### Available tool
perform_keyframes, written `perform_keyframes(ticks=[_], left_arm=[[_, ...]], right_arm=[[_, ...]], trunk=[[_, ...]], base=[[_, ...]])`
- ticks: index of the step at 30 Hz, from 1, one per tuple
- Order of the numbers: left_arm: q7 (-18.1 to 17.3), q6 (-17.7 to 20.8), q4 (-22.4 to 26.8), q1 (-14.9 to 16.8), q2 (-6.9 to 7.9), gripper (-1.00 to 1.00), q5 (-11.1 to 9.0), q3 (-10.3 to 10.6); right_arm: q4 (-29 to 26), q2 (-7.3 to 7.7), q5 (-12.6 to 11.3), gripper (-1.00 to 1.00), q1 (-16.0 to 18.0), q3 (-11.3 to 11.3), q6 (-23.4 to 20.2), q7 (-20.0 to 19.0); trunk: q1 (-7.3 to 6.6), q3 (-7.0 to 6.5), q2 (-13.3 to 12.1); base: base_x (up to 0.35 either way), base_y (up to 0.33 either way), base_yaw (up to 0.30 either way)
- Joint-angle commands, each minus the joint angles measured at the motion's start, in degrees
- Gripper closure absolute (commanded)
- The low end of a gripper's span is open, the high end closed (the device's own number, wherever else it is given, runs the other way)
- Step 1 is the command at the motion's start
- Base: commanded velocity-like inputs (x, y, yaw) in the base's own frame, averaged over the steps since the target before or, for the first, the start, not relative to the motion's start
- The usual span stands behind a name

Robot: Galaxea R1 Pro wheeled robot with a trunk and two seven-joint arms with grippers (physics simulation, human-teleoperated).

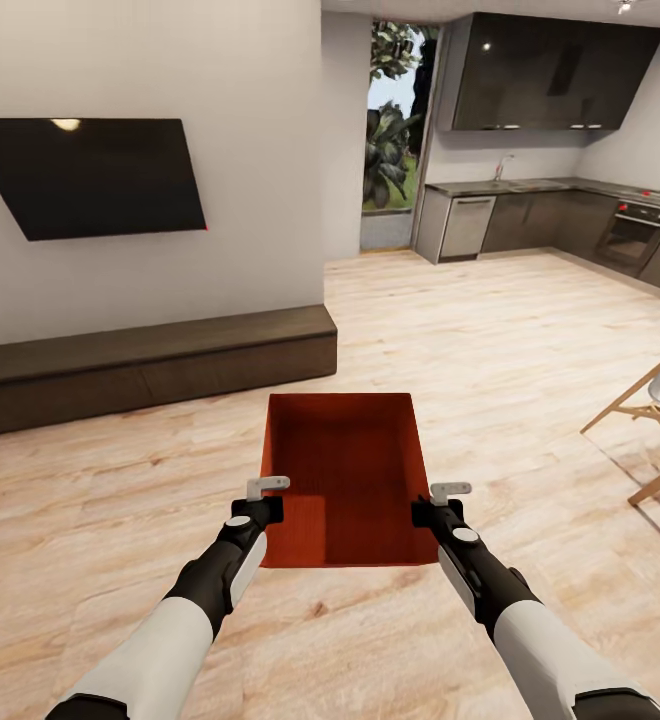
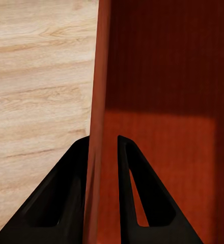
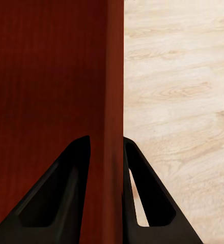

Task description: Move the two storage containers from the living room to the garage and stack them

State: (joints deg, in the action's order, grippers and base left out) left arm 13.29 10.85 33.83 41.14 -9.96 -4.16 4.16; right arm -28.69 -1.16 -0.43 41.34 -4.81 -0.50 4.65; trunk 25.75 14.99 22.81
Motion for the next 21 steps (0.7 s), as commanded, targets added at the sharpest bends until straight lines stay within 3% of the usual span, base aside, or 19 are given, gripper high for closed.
perform_keyframes(ticks=[1, 21], left_arm=[[0.60, 0.31, -0.08, -0.01, -0.03, 1.00, -1.11, 0.32], [0.60, 0.31, -0.01, -0.01, -0.03, 1.00, -1.08, 0.32]], right_arm=[[-0.23, -0.20, 0.25, 1.00, 0.06, 0.06, -0.03, 0.18], [-0.25, -0.16, 0.25, 1.00, 0.06, 0.06, -0.03, 0.18]], trunk=[[0.03, 0.01, 0.10], [0.03, -1.78, 0.10]], base=[[0.000, 0.000, 0.000], [0.000, 0.000, 0.000]])
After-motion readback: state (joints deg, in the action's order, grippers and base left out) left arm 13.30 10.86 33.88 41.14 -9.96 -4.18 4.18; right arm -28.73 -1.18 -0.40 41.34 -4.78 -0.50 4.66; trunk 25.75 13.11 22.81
